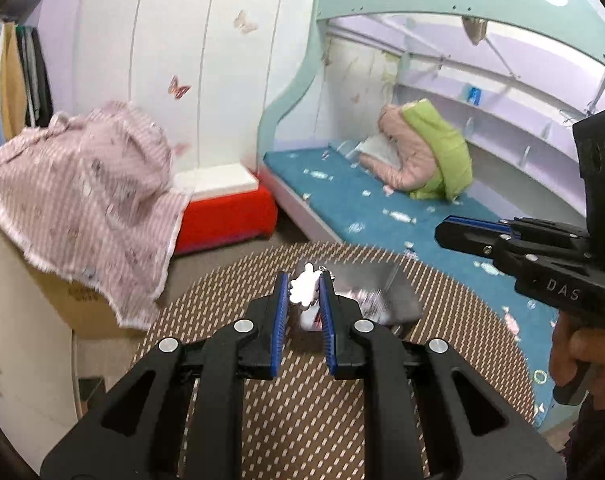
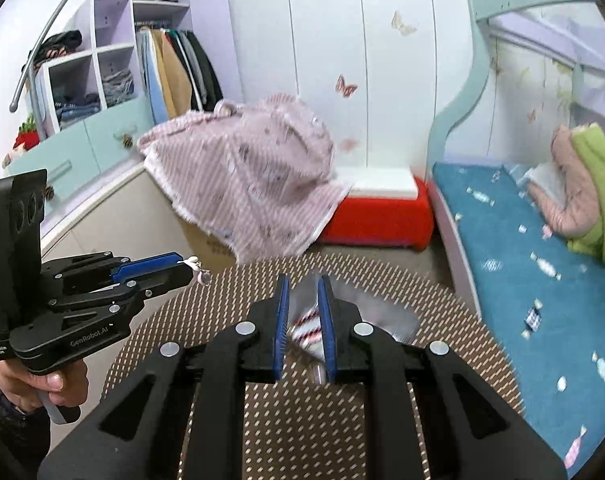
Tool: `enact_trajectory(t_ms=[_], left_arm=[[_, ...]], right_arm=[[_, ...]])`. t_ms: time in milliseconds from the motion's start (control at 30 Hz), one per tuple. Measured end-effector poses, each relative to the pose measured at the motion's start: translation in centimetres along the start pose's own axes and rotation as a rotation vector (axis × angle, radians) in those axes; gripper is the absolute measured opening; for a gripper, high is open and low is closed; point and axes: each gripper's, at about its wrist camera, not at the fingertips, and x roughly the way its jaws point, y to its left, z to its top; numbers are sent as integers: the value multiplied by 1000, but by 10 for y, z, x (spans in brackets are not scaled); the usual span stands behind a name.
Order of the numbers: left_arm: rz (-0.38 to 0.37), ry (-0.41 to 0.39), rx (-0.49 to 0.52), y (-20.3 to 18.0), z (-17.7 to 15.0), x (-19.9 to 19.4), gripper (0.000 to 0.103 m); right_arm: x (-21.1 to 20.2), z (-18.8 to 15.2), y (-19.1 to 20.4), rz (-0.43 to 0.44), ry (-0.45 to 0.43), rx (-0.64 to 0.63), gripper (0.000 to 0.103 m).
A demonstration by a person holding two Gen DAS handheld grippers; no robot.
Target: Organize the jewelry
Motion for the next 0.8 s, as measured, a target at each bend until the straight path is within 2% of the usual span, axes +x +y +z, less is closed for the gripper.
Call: enact_trajectory(t_ms=[133, 267, 367, 433, 500, 633, 800], left_arm=[[-43, 3, -5, -6, 28, 13, 15], [-51, 12, 10, -15, 43, 27, 16], [-57, 20, 17, -20, 40, 32, 16], [-59, 27, 14, -19, 32, 32, 16], [-59, 35, 3, -17, 23, 32, 16], [-50, 56, -14, -12, 1, 32, 15], [-51, 84, -42, -7, -20, 33, 16]], right_arm=[[5, 15, -11, -16, -6, 4, 13], [13, 13, -14, -37, 32, -17, 13], [15, -9, -19, -43, 72, 4, 16], [19, -39, -26, -53, 118, 42, 32], [24, -63, -30, -73, 164, 75, 40], [40, -106, -32, -91, 241, 142, 41], [71, -126, -32, -149, 301, 154, 41]])
